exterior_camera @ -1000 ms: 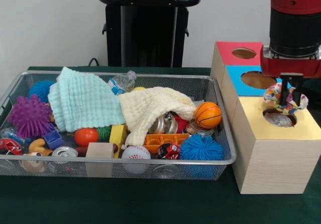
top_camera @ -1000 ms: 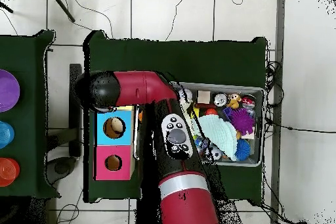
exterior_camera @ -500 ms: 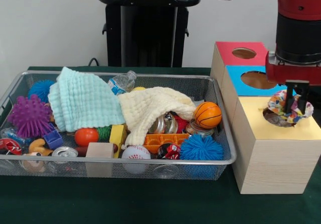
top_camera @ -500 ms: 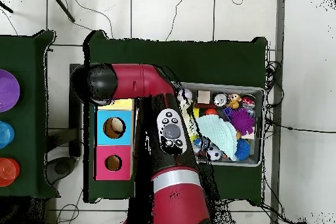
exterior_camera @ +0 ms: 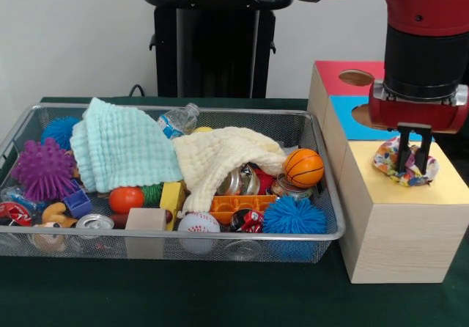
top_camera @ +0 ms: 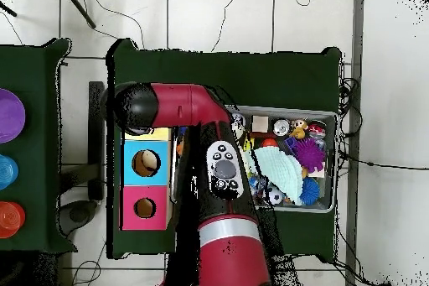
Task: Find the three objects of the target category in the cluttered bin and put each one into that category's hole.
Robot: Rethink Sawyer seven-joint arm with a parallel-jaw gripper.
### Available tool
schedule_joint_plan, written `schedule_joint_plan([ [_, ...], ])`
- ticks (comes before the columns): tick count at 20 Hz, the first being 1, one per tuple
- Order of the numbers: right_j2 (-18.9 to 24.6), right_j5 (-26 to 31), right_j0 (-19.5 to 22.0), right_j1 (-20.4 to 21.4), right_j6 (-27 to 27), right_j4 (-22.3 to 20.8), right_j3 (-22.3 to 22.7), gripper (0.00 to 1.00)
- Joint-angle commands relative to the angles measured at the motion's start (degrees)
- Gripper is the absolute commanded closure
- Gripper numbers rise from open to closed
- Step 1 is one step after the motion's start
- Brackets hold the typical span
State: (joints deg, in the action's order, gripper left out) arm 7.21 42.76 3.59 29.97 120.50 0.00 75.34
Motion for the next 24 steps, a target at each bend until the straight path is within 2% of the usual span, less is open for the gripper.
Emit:
schedule_joint_plan([
  [1,-2.0,-6.4,-1.0,-1.8,11.9,0.5,6.5,1.00],
  [4,-4.0,-8.1,-3.6,-2.0,14.1,0.3,7.3,1.00],
  [9,-6.1,-10.8,-5.7,-3.5,14.5,0.3,7.0,1.00],
  [13,-6.1,-12.5,-5.2,-4.6,12.6,1.2,6.0,1.00],
  [18,-4.6,-16.3,-3.1,-6.4,9.4,0.3,6.4,1.00],
  [24,-3.5,-16.9,-1.6,-6.9,7.4,-0.1,6.7,1.00],
])
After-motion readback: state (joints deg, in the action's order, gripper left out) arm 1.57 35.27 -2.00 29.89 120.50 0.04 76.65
